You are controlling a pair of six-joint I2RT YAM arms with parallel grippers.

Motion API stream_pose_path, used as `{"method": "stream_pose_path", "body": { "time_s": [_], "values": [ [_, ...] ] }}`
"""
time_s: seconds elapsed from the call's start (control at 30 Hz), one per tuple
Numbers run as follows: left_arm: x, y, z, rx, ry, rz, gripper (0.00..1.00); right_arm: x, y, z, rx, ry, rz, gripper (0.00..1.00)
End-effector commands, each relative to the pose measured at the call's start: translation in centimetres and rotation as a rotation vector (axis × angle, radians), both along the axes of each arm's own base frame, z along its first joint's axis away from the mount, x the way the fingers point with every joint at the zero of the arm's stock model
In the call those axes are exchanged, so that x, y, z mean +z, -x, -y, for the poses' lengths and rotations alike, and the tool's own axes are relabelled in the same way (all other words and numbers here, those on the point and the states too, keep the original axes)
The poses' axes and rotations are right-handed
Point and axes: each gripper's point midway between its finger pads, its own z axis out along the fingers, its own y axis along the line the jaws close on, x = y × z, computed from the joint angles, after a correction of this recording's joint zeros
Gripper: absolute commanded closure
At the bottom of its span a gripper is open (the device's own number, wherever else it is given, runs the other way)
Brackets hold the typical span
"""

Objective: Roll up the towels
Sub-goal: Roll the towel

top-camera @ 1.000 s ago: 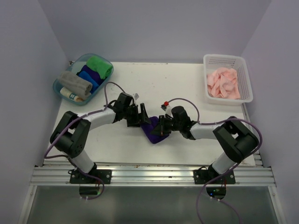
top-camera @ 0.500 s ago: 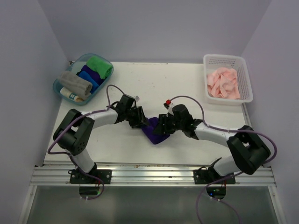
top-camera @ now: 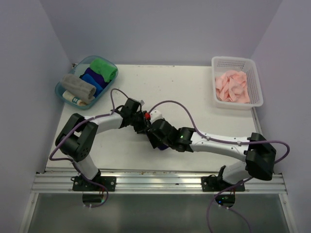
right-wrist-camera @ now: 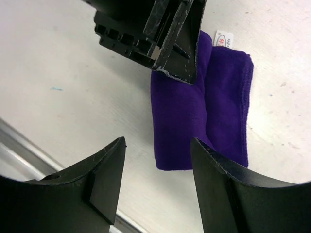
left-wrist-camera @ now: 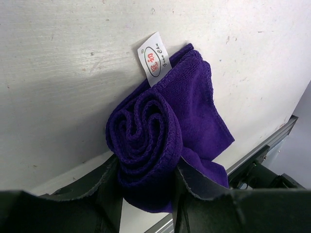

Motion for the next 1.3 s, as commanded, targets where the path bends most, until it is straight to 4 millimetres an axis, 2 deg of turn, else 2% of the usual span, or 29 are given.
{"method": "stream_pose_path", "body": {
  "time_s": [0.0, 0.03, 0.2, 0.33, 0.43, 0.53, 0.57, 0.6, 0.63, 0.67, 0.73, 0.8, 0.87, 0.9, 0.97, 1.0, 1.03, 1.1, 1.13, 1.2, 1.23, 1.27],
  "values": [
    [0.5, -0.1, -0.6, 0.018, -0.038, -0.002, 0.62, -0.6, -1.0, 1.6, -0.04, 0.242, 0.152, 0.41],
    [0.4, 0.0, -0.6, 0.018, -0.04, -0.006, 0.62, -1.3, -0.9, 1.6, -0.038, 0.287, 0.162, 0.4],
    [0.4, -0.1, -0.6, 0.019, -0.043, -0.008, 0.62, -2.0, -0.7, 0.3, -0.011, 0.377, 0.225, 0.4],
    [0.2, 0.0, -0.7, 0.019, -0.046, -0.013, 0.62, -3.9, -1.2, 0.5, -0.028, 0.462, 0.252, 0.4],
    [0.3, -0.2, -0.6, 0.021, -0.045, -0.012, 0.61, -5.4, -1.3, 0.8, -0.037, 0.495, 0.245, 0.46],
    [0.4, -0.2, -0.6, 0.018, -0.044, -0.008, 0.57, -6.6, -1.1, 1.3, -0.052, 0.525, 0.233, 0.6],
    [0.5, -0.2, -0.5, 0.017, -0.041, -0.006, 0.55, -6.9, -1.2, 1.6, -0.067, 0.531, 0.233, 0.72],
    [0.6, -0.2, -0.5, 0.016, -0.042, -0.005, 0.5, -7.1, -1.1, 1.8, -0.069, 0.539, 0.23, 0.78],
    [0.8, -0.3, -0.5, 0.014, -0.039, 0.0, 0.47, -7.2, -1.1, 1.8, -0.078, 0.531, 0.225, 0.89],
    [1.0, -0.5, -0.5, 0.014, -0.038, 0.006, 0.41, -7.2, -1.0, 1.8, -0.075, 0.519, 0.209, 0.94],
    [1.6, -0.7, -0.6, 0.016, -0.038, 0.016, 0.34, -6.9, -0.7, 1.5, -0.069, 0.465, 0.185, 1.0],
    [2.3, -1.0, -0.9, 0.019, -0.038, 0.032, 0.27, -6.2, -0.6, 0.6, -0.052, 0.366, 0.143, 1.0],
    [3.2, -1.6, -1.0, 0.023, -0.032, 0.06, 0.23, -6.2, -0.6, 0.9, -0.054, 0.311, 0.102, 1.0],
    [3.9, -1.8, -1.3, 0.032, -0.028, 0.072, 0.22, -6.3, -0.1, 0.0, -0.026, 0.249, 0.054, 1.0],
    [4.9, -2.4, -1.5, 0.039, -0.026, 0.098, 0.22, -6.1, -0.3, 0.4, -0.042, 0.171, -0.009, 1.0],
    [5.4, -2.6, -1.8, 0.048, -0.025, 0.111, 0.22, -6.0, 0.1, -0.3, -0.014, 0.107, -0.052, 1.0],
    [5.8, -2.7, -1.8, 0.049, -0.025, 0.122, 0.22, -6.5, 0.4, -0.1, -0.022, 0.079, -0.095, 1.0],
    [6.5, -2.9, -2.0, 0.057, -0.024, 0.141, 0.22, -6.0, -0.4, 0.0, -0.045, -0.005, -0.137, 1.0],
    [6.6, -2.8, -2.1, 0.055, -0.024, 0.142, 0.22, -6.4, 0.3, -0.1, -0.028, -0.043, -0.194, 1.0],
    [6.8, -2.6, -2.1, 0.054, -0.02, 0.147, 0.22, -6.0, -0.3, 0.0, -0.043, -0.106, -0.225, 1.0],
    [6.8, -2.6, -2.1, 0.055, -0.019, 0.147, 0.22, -6.3, 0.3, -0.1, -0.035, -0.134, -0.27, 1.0],
    [6.8, -2.5, -2.0, 0.051, -0.014, 0.147, 0.23, -6.3, 0.0, 0.0, -0.044, -0.157, -0.29, 1.0]
  ]
}}
